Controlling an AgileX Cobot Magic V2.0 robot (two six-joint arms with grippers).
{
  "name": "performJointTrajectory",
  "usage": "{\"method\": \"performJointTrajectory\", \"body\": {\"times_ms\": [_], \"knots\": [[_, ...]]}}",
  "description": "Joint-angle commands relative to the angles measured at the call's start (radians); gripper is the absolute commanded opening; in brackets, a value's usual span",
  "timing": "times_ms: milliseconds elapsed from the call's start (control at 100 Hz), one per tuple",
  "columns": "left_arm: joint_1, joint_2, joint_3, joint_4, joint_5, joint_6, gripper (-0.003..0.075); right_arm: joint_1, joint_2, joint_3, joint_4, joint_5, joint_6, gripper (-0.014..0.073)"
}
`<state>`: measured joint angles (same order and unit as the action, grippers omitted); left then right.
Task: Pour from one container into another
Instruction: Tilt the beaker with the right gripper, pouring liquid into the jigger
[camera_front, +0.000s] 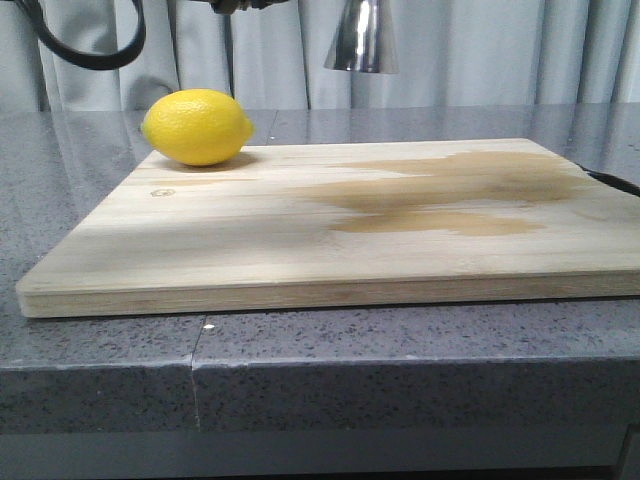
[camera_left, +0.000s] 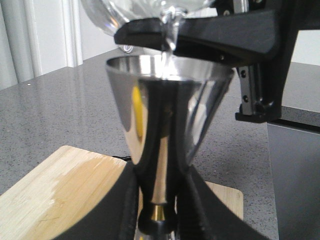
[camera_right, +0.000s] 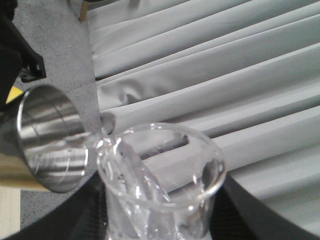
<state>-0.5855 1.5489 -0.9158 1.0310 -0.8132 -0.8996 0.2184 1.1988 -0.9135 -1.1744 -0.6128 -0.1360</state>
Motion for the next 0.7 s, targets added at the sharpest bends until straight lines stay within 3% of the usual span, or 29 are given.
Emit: {"method": "performJointTrajectory", "body": {"times_ms": [0, 690], "knots": [[-0.004, -0.043, -0.029, -0.051, -0.061, -0.005, -0.0019, 0.002, -0.032, -0.038, 0.039, -0.043, -0.028, 0.0255], [-0.004, -0.043, -0.029, -0.051, -0.061, -0.005, -0.0019, 0.002, -0.032, -0.038, 0.036, -0.056, -0.116, 0.0255]]}}
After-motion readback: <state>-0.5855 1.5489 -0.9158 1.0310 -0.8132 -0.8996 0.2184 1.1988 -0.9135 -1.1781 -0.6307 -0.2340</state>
